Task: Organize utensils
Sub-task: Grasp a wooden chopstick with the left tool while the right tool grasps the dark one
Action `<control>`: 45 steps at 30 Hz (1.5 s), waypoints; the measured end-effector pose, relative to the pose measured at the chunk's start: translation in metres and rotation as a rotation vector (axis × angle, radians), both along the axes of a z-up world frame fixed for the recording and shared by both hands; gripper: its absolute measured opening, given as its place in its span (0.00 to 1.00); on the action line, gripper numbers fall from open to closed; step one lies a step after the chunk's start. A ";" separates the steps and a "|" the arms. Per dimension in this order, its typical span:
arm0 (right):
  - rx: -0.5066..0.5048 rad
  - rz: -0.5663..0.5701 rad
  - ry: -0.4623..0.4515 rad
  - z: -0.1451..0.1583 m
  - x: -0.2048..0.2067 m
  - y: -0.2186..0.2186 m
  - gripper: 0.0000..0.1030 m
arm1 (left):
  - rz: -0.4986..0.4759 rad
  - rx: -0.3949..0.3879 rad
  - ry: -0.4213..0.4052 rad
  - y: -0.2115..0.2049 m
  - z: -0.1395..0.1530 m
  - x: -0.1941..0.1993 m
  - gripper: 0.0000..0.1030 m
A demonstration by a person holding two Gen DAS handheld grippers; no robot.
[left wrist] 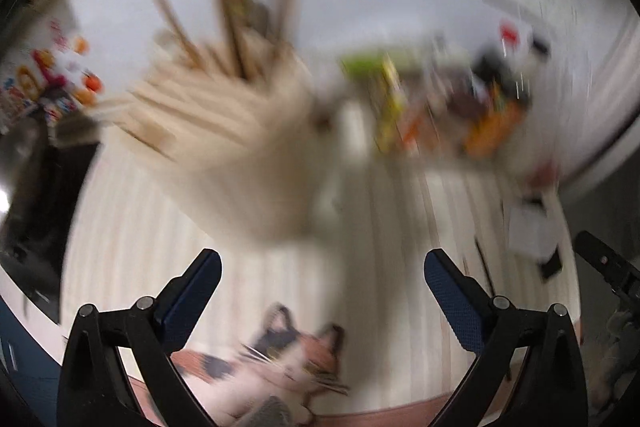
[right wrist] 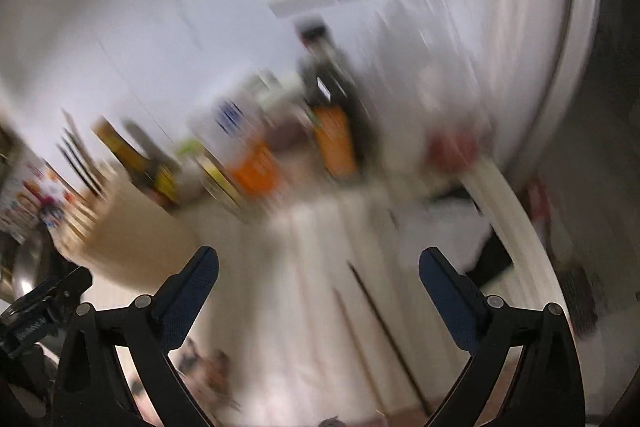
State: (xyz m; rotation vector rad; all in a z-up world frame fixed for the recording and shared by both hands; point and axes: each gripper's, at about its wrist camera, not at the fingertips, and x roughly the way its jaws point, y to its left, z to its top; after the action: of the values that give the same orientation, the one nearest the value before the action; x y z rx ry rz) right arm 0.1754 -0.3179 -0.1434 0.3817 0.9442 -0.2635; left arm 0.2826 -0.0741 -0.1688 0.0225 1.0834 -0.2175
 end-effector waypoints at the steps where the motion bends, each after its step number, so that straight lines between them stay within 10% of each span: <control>1: 0.010 0.003 0.038 -0.012 0.000 -0.008 0.82 | -0.016 0.009 0.035 -0.014 -0.015 -0.003 1.00; 4: 0.021 0.044 0.188 -0.066 -0.001 -0.024 0.58 | -0.048 0.033 0.123 -0.047 -0.051 -0.009 1.00; 12: 0.085 0.154 0.367 -0.161 -0.008 -0.033 0.41 | -0.108 0.097 0.234 -0.103 -0.106 -0.016 0.99; 14: 0.062 0.158 0.385 -0.170 -0.014 -0.032 0.24 | -0.139 0.078 0.249 -0.116 -0.111 -0.019 0.97; 16: 0.016 0.163 0.378 -0.170 -0.023 -0.034 0.09 | -0.168 0.066 0.266 -0.130 -0.114 -0.022 0.79; 24: 0.073 -0.107 0.383 -0.167 -0.077 -0.097 0.06 | -0.288 0.033 0.311 -0.196 -0.127 -0.032 0.71; 29: 0.091 -0.141 0.384 -0.167 -0.093 -0.113 0.06 | -0.361 0.128 0.272 -0.225 -0.137 -0.039 0.10; 45: 0.131 0.054 0.399 -0.168 -0.057 -0.007 0.05 | -0.190 0.182 0.261 -0.065 -0.143 -0.023 0.04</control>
State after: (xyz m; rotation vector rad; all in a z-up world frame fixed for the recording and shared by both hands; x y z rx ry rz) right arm 0.1182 -0.3248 -0.3114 0.4320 1.3668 -0.2329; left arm 0.2591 -0.1386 -0.3115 0.2677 1.3599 -0.2976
